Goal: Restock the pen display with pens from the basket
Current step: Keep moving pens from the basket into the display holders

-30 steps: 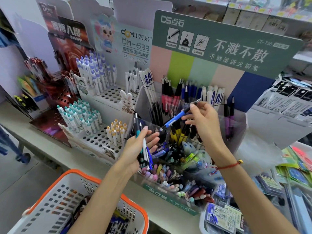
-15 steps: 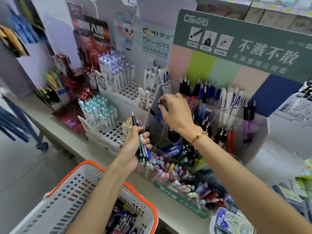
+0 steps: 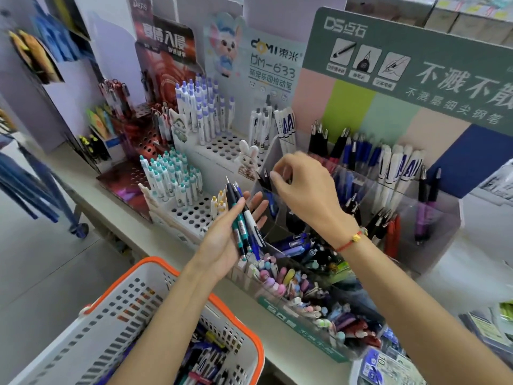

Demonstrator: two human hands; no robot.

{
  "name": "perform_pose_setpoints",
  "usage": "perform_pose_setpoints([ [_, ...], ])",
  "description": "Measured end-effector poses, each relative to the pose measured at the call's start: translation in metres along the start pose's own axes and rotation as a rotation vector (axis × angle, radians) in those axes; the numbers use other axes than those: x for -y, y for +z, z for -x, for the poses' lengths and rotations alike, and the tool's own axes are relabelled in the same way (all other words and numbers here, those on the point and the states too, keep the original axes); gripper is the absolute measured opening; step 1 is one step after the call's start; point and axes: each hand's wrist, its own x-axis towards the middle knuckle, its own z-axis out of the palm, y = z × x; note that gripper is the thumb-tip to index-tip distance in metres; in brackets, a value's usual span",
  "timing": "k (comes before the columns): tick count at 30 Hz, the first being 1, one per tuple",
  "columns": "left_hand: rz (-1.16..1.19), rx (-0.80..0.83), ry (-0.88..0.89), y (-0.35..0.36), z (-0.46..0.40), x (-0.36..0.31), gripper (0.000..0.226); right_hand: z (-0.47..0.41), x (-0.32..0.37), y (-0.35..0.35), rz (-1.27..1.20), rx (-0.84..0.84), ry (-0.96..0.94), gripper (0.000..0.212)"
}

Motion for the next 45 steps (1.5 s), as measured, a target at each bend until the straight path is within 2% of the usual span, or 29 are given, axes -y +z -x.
perform_pose_setpoints([
  [3, 0.073, -0.024, 0.040, 0.003, -0.005, 0.006, 0.020, 0.023, 0.007, -0.006, -0.206, 0.240, 0.144, 0.022],
  [6, 0.094, -0.060, 0.023, 0.008, -0.009, 0.012, 0.025, 0.036, 0.009, 0.000, -0.193, 0.403, 0.193, 0.032],
  [12, -0.019, -0.080, -0.004, 0.016, -0.014, 0.019, 0.026, 0.045, 0.001, 0.009, -0.098, 0.364, 0.189, 0.019],
  [15, -0.165, -0.047, 0.020, 0.017, -0.013, 0.024, 0.032, 0.052, -0.007, 0.009, -0.072, 0.375, 0.203, 0.018],
  [18, -0.282, -0.018, 0.061, 0.020, -0.011, 0.029, 0.031, 0.054, -0.013, 0.007, -0.151, 0.386, 0.228, 0.018],
  [21, -0.282, -0.047, 0.064, 0.023, -0.012, 0.031, 0.022, 0.055, -0.017, 0.000, -0.267, 0.417, 0.301, 0.021],
  [25, -0.180, -0.105, 0.063, 0.027, -0.015, 0.032, 0.019, 0.066, -0.024, -0.017, -0.319, 0.276, 0.355, 0.015],
  [28, -0.181, -0.070, 0.056, 0.034, -0.012, 0.033, 0.015, 0.078, -0.034, -0.041, -0.494, 0.055, 0.442, 0.008],
  [30, -0.180, -0.037, 0.029, 0.040, -0.010, 0.037, 0.013, 0.085, -0.046, -0.058, -0.551, -0.132, 0.478, 0.013],
  [32, -0.188, -0.004, -0.008, 0.045, -0.008, 0.042, 0.012, 0.091, -0.062, -0.070, -0.508, -0.297, 0.487, 0.015],
  [34, -0.204, 0.029, -0.038, 0.049, -0.007, 0.049, 0.013, 0.097, -0.077, -0.077, -0.447, -0.380, 0.494, 0.011],
  [37, -0.235, 0.067, -0.066, 0.055, -0.006, 0.058, 0.015, 0.105, -0.090, -0.075, -0.359, -0.351, 0.447, 0.005],
  [42, -0.267, 0.078, -0.111, 0.059, -0.005, 0.069, 0.015, 0.105, -0.100, -0.063, 0.138, -0.176, 0.326, 0.024],
  [45, -0.295, 0.083, -0.125, 0.060, -0.004, 0.071, 0.016, 0.100, -0.098, -0.062, 0.176, -0.096, 0.304, 0.024],
])
